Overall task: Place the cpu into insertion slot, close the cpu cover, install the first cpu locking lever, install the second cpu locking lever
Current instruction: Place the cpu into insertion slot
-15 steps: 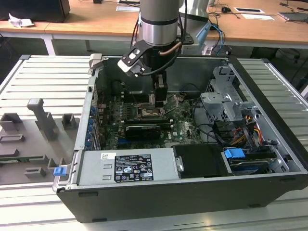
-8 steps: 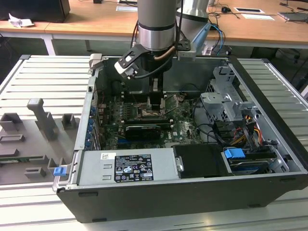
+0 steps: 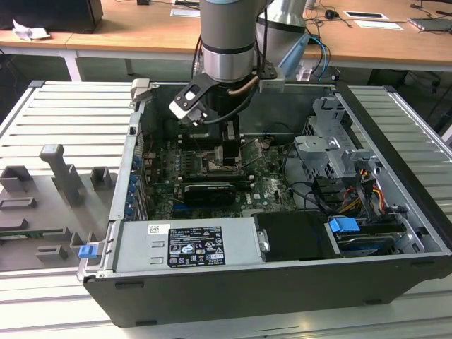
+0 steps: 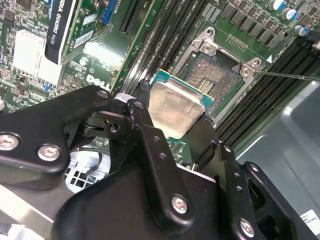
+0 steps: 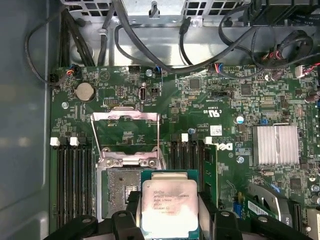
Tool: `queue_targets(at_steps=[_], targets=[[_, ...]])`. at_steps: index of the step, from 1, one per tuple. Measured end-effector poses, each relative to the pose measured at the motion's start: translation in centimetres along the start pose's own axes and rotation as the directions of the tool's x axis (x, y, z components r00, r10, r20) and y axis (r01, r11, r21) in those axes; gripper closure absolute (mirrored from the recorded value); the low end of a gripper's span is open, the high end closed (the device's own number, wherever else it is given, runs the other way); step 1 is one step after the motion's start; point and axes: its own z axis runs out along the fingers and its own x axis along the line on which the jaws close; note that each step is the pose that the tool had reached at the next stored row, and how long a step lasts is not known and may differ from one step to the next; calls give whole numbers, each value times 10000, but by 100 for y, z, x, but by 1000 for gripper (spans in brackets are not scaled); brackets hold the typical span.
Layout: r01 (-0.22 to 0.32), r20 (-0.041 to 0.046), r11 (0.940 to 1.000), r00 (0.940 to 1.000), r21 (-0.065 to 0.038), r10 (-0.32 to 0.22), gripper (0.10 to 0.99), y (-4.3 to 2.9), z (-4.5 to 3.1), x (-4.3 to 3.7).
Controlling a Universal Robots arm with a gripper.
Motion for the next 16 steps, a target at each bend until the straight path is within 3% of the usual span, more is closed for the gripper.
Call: queue_targets(at_steps=[8, 16], targets=[[257, -25, 9997, 9997, -1, -257, 545, -1, 24, 1], [257, -24, 9997, 9997, -1, -257, 545, -7, 74, 60]])
